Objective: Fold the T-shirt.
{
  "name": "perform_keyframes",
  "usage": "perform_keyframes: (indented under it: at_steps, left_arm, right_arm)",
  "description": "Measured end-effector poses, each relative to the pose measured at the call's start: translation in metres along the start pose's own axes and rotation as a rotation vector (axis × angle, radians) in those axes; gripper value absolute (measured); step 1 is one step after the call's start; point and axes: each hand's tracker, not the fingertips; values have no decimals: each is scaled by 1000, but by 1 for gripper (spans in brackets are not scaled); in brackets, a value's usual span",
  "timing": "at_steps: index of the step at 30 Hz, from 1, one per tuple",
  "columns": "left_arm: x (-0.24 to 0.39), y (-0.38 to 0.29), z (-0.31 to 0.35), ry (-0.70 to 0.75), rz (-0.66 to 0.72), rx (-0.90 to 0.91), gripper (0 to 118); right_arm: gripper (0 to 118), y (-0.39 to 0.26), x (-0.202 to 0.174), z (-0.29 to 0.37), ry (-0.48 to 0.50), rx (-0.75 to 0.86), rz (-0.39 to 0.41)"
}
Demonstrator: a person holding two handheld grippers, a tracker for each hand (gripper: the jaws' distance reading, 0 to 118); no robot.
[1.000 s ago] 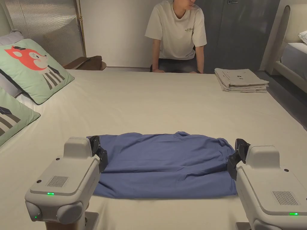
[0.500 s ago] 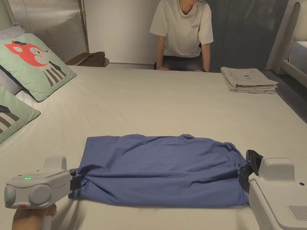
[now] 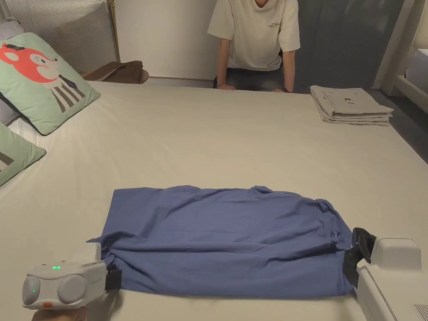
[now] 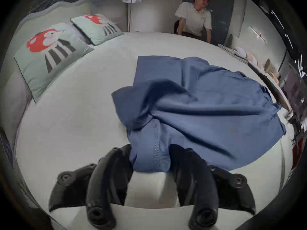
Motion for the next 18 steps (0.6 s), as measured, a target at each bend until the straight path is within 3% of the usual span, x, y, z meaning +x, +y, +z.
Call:
perform_keyframes:
  at_steps: [2,7,8,9,10,11,12,18]
  left_arm:
    - [6,0,4,-8,-17,13,18]
    - [1,4,16,-12,-38,30,13]
    - [0,5,18,-15,-36,32,13]
    - [-1,6,21,-18,-33,36,13]
    - [-1,7,24,-23,-34,39,13]
    - [-4,9,21,-25,-35,43,13]
    - [-4,10,22,-26,-36,49,13]
    - [-8,14,27,-40,-21,57,13]
  right_arm:
    - [0,-3,6,-2,-3,-17,-4]
    - [2,-18,33,-32,-26,-194,-47]
    - [11,-23,40,-42,-32,-241,-77]
    - [30,-29,46,-53,-34,-282,-101]
    - [66,-35,52,-65,-28,-337,-113]
    - [89,-43,56,-78,-23,-387,-127]
    - [104,-49,58,-87,-22,-425,-124]
    - [104,-80,53,-122,-3,-529,-165]
